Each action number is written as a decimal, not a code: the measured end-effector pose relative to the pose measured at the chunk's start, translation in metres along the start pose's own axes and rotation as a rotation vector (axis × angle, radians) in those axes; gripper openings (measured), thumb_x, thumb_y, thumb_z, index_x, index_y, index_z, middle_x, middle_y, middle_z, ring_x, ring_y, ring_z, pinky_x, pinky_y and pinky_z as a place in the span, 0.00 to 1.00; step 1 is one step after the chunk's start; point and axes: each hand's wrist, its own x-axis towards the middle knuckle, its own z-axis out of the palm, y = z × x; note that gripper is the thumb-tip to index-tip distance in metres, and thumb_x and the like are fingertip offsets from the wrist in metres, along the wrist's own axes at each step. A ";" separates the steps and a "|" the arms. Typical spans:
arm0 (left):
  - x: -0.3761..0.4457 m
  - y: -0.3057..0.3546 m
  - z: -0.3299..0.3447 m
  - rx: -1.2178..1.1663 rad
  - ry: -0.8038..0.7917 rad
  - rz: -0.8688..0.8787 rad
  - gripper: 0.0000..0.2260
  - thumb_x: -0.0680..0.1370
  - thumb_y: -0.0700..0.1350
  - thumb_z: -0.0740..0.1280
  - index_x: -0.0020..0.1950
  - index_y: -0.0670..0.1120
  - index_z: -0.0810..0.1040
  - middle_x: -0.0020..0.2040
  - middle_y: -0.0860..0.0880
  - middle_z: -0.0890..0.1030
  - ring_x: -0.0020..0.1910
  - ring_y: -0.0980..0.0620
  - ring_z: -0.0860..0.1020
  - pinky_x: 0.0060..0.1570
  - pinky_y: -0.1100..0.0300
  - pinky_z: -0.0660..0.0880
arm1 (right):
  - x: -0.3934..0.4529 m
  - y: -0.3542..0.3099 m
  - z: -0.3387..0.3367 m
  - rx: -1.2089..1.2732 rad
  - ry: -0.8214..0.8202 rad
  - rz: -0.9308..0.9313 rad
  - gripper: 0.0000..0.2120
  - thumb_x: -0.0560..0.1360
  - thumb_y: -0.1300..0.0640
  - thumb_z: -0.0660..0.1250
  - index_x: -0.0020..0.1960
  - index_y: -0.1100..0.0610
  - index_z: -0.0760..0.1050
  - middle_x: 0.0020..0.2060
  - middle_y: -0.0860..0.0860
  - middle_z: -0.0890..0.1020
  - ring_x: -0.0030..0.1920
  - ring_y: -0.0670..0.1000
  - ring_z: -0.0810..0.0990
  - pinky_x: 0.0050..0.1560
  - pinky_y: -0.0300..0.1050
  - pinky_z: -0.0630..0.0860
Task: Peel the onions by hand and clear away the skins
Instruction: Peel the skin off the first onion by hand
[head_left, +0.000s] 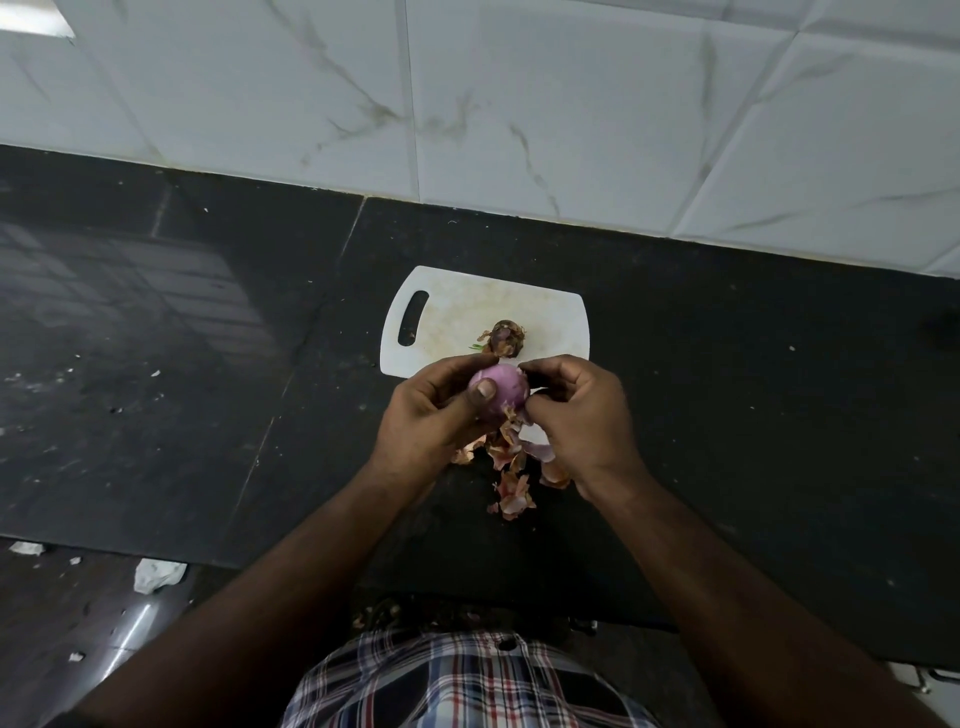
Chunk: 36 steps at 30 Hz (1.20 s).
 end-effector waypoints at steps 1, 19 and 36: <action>0.000 0.001 0.001 0.000 0.008 0.004 0.13 0.75 0.42 0.73 0.59 0.46 0.81 0.54 0.47 0.86 0.54 0.45 0.85 0.48 0.53 0.83 | 0.000 0.000 -0.001 -0.029 0.005 -0.019 0.16 0.71 0.66 0.71 0.55 0.51 0.82 0.46 0.45 0.85 0.46 0.46 0.84 0.46 0.46 0.84; -0.003 0.000 -0.003 -0.103 0.068 -0.161 0.12 0.82 0.40 0.64 0.65 0.42 0.78 0.59 0.41 0.83 0.55 0.41 0.85 0.46 0.53 0.84 | 0.006 0.003 -0.011 -0.147 -0.096 0.046 0.14 0.74 0.63 0.73 0.58 0.53 0.82 0.47 0.46 0.86 0.48 0.44 0.84 0.51 0.48 0.84; -0.006 0.002 -0.007 -0.030 -0.074 -0.118 0.21 0.75 0.43 0.70 0.68 0.41 0.76 0.60 0.41 0.84 0.54 0.43 0.84 0.48 0.56 0.82 | -0.003 -0.016 -0.013 -0.229 -0.232 -0.059 0.21 0.69 0.56 0.73 0.62 0.50 0.80 0.50 0.44 0.84 0.50 0.41 0.82 0.53 0.42 0.82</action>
